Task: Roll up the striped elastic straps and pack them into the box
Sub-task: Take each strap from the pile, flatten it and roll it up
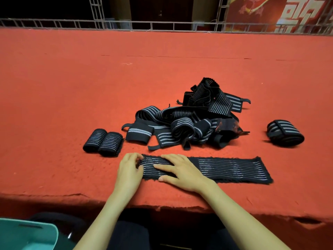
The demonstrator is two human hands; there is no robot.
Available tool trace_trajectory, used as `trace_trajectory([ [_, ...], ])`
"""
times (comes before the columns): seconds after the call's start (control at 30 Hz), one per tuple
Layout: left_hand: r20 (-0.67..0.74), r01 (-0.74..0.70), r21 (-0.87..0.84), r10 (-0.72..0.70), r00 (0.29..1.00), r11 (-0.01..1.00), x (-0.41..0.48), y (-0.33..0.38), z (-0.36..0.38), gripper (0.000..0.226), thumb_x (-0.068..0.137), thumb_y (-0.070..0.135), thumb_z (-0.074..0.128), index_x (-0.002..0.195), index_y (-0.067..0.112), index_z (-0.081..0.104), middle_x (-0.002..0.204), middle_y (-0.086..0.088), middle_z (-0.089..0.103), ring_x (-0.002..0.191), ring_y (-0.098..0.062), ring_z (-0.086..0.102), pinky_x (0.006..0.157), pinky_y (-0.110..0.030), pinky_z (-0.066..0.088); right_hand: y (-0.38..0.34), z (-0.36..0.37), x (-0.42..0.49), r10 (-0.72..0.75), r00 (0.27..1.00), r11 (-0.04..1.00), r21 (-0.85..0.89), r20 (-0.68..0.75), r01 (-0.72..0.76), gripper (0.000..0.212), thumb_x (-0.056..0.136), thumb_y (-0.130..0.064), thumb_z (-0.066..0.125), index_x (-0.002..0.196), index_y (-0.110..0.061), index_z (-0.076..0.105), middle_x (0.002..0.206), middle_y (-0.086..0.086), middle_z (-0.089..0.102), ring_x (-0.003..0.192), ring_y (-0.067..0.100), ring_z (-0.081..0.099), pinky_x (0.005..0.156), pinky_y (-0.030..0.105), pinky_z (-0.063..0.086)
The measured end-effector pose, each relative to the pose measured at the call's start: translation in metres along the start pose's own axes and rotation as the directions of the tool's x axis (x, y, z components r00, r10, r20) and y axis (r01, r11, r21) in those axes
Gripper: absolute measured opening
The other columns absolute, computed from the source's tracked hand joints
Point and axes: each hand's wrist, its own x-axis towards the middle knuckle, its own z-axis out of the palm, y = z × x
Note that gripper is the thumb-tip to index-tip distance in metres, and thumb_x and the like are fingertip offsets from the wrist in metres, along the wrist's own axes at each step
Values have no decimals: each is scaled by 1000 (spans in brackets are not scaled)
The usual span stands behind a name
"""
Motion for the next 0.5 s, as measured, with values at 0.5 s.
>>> trace_trajectory([
  [0.5, -180, 183, 148, -155, 971, 972, -20, 2, 9, 16, 83, 34, 65, 90, 21, 61, 96, 3, 52, 102, -23, 43, 90, -36, 24, -3, 8, -2, 53, 997, 999, 18, -52, -52, 63, 85, -72, 28, 138, -41, 44, 151, -4, 34, 140, 13, 24, 119, 37, 8],
])
